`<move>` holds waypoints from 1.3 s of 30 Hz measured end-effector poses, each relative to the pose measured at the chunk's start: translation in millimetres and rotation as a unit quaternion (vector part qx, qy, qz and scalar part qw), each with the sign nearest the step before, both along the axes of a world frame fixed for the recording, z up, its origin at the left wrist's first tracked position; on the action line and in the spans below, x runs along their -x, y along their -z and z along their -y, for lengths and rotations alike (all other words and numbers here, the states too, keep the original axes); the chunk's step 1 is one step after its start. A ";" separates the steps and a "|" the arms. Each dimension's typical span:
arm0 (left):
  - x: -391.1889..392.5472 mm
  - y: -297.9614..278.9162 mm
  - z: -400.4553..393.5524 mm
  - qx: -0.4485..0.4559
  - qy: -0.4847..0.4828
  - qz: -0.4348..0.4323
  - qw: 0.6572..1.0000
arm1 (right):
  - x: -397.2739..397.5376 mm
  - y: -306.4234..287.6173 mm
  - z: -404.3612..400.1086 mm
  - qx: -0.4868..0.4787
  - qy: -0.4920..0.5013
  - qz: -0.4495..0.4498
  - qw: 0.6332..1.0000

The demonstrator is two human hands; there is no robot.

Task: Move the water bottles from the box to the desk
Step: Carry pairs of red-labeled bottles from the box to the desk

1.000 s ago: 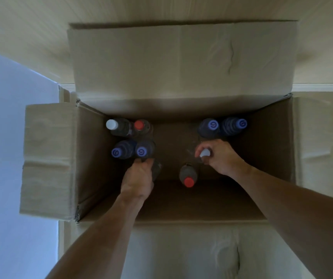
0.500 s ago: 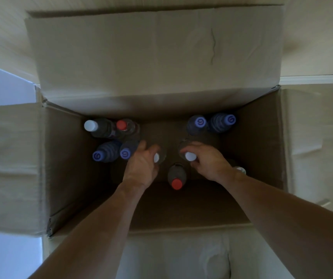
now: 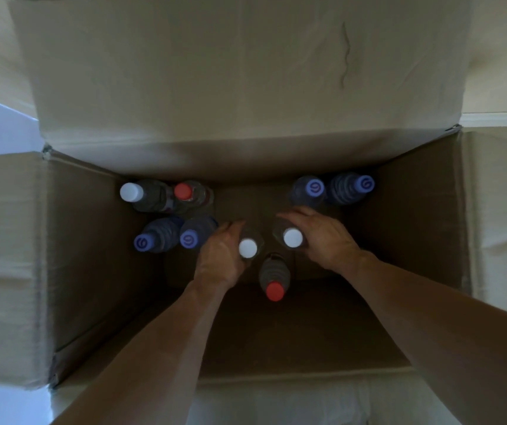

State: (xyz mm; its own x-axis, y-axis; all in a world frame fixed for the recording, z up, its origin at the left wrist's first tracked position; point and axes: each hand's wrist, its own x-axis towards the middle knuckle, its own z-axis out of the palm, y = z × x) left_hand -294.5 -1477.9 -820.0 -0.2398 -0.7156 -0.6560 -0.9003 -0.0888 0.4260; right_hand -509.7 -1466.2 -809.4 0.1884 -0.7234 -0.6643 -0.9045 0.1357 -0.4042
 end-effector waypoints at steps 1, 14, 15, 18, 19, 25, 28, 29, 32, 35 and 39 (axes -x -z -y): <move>1.3 2.2 -1.8 -0.009 0.005 0.007 1.000 | 0.6 1.8 0.5 -0.003 -0.005 -0.007 1.000; -2.5 -50.2 11.9 0.016 -0.053 -0.056 0.997 | 19.9 -40.2 -1.6 0.036 0.071 -0.010 0.997; -5.2 -61.2 16.2 0.021 -0.047 -0.055 0.997 | 21.9 -50.7 -1.1 0.035 0.082 0.000 0.996; -11.7 -94.7 32.2 0.029 -0.012 -0.048 0.998 | 29.3 -83.2 4.3 0.020 0.120 0.053 0.991; -13.4 -106.0 37.4 0.025 -0.014 -0.056 0.998 | 31.4 -94.3 6.4 0.014 0.143 0.076 0.987; -19.1 -170.9 61.7 -0.071 -0.107 -0.173 0.976 | 32.9 -152.1 24.3 -0.042 0.262 0.228 0.937; -21.9 -200.0 65.6 -0.105 -0.163 -0.237 0.952 | 27.6 -177.2 30.7 -0.054 0.313 0.290 0.903; -22.3 -208.5 65.7 -0.115 -0.179 -0.257 0.943 | 25.9 -185.1 32.2 -0.069 0.328 0.310 0.890; -21.6 -232.3 63.1 -0.141 -0.233 -0.296 0.915 | 20.9 -208.1 33.6 -0.113 0.353 0.374 0.850; -19.4 -251.9 59.1 -0.145 -0.278 -0.315 0.896 | 14.6 -228.7 28.6 -0.127 0.383 0.418 0.814; -17.9 -281.0 53.7 -0.134 -0.295 -0.313 0.893 | 2.7 -255.5 20.7 -0.118 0.448 0.430 0.775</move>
